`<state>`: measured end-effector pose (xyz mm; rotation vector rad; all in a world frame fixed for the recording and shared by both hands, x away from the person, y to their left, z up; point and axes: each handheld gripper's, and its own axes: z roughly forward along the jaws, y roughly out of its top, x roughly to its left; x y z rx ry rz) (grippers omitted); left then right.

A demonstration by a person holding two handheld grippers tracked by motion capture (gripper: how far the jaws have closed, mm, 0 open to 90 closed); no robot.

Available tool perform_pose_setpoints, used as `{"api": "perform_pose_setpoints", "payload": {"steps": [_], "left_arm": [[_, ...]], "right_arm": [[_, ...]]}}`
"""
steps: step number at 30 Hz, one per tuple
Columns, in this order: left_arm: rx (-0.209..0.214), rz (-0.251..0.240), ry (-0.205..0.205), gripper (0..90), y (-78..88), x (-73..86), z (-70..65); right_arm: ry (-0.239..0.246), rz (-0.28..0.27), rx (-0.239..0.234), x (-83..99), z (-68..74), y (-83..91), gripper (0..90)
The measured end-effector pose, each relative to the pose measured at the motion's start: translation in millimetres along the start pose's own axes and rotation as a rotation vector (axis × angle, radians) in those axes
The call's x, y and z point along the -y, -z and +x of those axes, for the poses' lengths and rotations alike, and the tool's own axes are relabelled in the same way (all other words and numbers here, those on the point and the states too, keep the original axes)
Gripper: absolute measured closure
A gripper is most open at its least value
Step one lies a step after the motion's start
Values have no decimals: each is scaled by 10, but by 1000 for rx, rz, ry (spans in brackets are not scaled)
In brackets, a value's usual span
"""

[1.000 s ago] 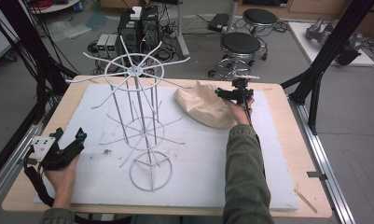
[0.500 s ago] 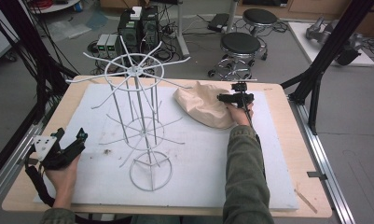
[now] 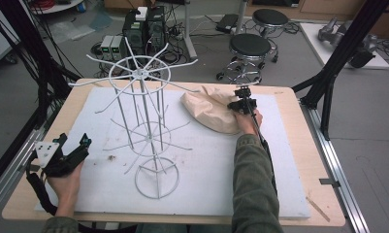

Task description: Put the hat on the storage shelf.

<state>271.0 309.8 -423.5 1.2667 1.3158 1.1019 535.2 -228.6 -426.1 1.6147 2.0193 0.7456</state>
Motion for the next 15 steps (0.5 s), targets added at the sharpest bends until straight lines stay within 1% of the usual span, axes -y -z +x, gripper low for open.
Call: {"api": "perform_pose_setpoints", "payload": {"steps": [3,6,8,10,11,14,15], "left_arm": [[0,-5,2,292,2,-1,3],[2,-1,1,292,0,1,1],[0,-5,1,292,3,-1,1],[-9,-8,4,288,4,-2,4],[-9,-7,5,287,4,-2,6],[-11,-5,4,285,9,-3,11],[-11,-8,5,286,11,-4,10]], "right_arm": [[40,11,40,-15,47,39,706],[39,-4,69,-21,49,77,752],[15,-14,61,-21,11,108,770],[-4,-26,25,-26,-47,135,781],[-16,-33,17,-27,-66,151,787],[-17,-36,2,-27,-82,162,789],[-20,-34,5,-28,-77,161,789]]}}
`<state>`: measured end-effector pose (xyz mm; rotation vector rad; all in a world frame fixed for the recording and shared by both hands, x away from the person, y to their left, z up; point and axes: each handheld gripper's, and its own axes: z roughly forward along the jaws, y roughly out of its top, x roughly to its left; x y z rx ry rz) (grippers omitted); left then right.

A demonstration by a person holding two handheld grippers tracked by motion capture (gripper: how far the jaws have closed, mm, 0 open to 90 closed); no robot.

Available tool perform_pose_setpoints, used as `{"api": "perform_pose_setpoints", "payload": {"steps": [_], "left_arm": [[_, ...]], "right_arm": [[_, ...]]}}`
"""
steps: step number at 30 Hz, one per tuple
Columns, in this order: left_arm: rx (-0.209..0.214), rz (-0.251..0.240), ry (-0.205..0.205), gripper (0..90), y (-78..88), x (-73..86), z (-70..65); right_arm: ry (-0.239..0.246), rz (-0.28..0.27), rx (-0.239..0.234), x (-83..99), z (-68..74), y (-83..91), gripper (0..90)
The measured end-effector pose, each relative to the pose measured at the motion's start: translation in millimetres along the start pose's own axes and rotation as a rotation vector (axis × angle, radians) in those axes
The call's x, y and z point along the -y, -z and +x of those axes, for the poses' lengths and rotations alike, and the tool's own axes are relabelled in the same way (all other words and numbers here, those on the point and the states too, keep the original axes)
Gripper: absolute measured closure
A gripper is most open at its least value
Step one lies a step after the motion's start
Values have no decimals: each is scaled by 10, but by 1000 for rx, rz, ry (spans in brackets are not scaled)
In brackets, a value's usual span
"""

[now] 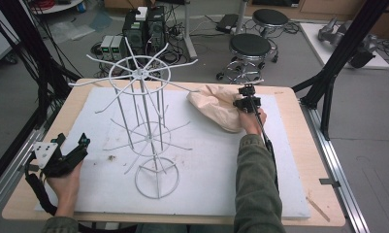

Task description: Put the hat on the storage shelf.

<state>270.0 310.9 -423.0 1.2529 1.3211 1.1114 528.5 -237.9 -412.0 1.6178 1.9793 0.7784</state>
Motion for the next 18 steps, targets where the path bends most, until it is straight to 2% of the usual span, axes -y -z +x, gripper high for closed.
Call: {"api": "perform_pose_setpoints", "payload": {"steps": [6,8,10,15,18], "left_arm": [[5,1,14,285,-2,2,11],[4,-2,20,285,-2,3,15],[5,-1,21,285,-2,2,14],[7,2,17,286,-3,2,14],[7,2,32,286,1,-2,25]], "right_arm": [[-5,-14,-1,-2,13,6,790],[9,-23,23,-4,24,24,790],[18,-33,27,-11,28,49,790],[6,-73,22,-41,6,165,790],[-3,-103,19,-60,-35,267,789]]}}
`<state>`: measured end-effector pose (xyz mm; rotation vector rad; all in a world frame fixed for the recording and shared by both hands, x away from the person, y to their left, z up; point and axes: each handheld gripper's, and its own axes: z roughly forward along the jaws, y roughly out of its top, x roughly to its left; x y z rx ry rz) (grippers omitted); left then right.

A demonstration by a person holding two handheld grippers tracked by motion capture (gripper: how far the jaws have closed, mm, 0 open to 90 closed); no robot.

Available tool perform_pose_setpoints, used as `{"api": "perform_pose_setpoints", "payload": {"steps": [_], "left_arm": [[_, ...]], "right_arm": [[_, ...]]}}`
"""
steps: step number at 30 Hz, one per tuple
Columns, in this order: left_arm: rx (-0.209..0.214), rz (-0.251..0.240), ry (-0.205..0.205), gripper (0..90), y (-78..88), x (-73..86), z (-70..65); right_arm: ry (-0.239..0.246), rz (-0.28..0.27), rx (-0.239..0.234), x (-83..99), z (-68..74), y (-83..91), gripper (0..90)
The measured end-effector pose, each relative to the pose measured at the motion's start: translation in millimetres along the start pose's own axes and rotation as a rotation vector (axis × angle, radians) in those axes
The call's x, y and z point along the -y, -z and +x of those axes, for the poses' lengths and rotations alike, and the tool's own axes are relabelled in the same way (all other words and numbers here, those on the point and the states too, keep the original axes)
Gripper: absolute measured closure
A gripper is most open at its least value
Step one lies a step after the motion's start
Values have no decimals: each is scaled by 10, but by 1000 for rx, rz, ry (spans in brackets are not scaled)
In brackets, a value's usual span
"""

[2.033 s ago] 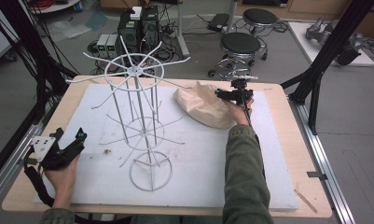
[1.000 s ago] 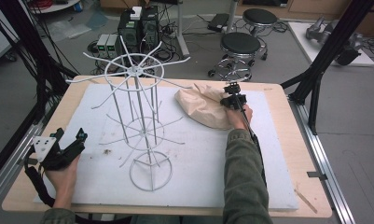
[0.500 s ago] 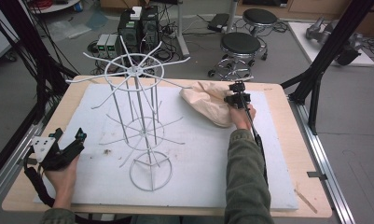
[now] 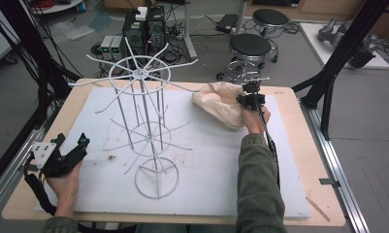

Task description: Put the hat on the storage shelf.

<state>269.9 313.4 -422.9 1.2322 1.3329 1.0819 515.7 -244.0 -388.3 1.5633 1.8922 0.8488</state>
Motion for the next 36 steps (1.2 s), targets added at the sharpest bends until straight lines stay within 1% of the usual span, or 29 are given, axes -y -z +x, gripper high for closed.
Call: {"api": "perform_pose_setpoints", "payload": {"steps": [2,6,8,10,11,18,19,20,23,24,28,29,30,33,34,36], "left_arm": [[0,-1,10,286,3,-2,8],[-1,-3,12,286,8,-4,12],[1,-4,15,286,8,-5,6],[3,-3,15,286,9,-6,3],[4,-3,16,287,9,-6,2],[4,-3,24,286,5,-3,7],[3,-4,24,287,6,-4,8],[3,-5,26,287,7,-4,9],[7,-4,36,286,9,-3,10],[8,-4,37,286,11,-3,7],[13,-7,33,286,13,-4,-11],[14,-5,29,286,16,-5,-12],[16,-6,33,286,17,-5,-16],[16,-10,38,286,16,-4,-21],[17,-10,37,286,14,-3,-19],[15,-7,37,286,12,-1,-17]], "right_arm": [[-9,-18,0,-21,-28,73,789],[-28,-73,-17,-66,-82,252,789],[-54,-115,-28,-90,-108,372,789],[-78,-142,-42,-108,-124,459,789],[-83,-153,-43,-117,-132,512,789],[-115,-295,-72,-173,-177,867,789],[-140,-341,-85,-191,-178,972,788],[-140,-341,-85,-191,-178,972,788],[-193,-399,-124,-206,-185,1132,788],[-199,-419,-130,-209,-184,1183,788],[-207,-484,-158,-219,-136,1371,788],[-207,-503,-159,-221,-127,1415,788],[-211,-521,-165,-224,-120,1457,788],[-225,-568,-177,-225,-111,1573,788],[-222,-583,-178,-225,-119,1604,788],[-237,-606,-192,-223,-125,1663,788]]}}
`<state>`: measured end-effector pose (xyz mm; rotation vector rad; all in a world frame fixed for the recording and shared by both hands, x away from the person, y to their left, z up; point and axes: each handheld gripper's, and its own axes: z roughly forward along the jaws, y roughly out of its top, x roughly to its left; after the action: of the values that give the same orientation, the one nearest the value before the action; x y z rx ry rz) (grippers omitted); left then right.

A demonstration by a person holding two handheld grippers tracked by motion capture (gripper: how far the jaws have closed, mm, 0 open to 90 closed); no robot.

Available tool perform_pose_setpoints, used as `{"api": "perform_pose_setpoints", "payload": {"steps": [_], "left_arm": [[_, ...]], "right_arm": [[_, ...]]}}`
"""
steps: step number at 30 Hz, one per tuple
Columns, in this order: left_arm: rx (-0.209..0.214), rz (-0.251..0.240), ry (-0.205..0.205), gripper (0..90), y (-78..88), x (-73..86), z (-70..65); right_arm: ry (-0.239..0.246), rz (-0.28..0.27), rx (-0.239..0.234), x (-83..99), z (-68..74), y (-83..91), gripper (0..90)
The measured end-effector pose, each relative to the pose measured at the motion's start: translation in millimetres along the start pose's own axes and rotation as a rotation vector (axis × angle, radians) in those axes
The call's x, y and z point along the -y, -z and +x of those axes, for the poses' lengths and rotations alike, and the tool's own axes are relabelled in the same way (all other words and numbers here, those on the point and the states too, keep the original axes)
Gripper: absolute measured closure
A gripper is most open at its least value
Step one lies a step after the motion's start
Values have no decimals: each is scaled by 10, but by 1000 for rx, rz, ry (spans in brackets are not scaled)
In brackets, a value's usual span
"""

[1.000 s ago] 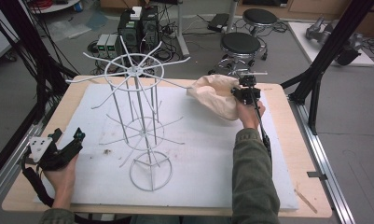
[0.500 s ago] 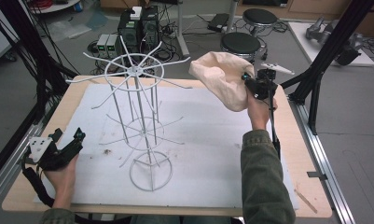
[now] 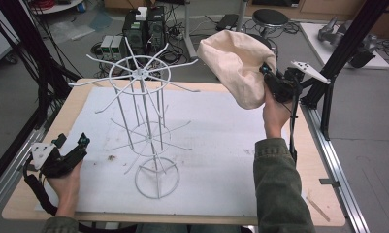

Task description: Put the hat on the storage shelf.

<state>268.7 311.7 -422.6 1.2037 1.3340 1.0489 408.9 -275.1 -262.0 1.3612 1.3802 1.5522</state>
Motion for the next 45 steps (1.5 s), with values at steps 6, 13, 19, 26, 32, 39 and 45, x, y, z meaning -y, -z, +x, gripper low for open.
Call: {"api": "perform_pose_setpoints", "payload": {"steps": [6,13,19,26,32,39,45], "left_arm": [[1,1,1,286,2,1,2],[1,1,5,286,-3,5,-6],[3,3,6,286,-6,7,1],[2,2,8,287,-14,11,-3],[-1,5,6,287,-19,16,1],[1,9,0,287,-20,17,-2],[-2,9,-1,287,-20,18,1]], "right_arm": [[-19,-87,-29,-88,42,153,787],[-12,-153,-80,-244,190,319,787],[-11,-192,-128,-419,303,445,785],[-21,-226,-175,-543,389,579,778],[-19,-257,-221,-594,476,698,779],[-39,-278,-322,-624,656,821,778],[-18,-301,-381,-652,862,883,778]]}}
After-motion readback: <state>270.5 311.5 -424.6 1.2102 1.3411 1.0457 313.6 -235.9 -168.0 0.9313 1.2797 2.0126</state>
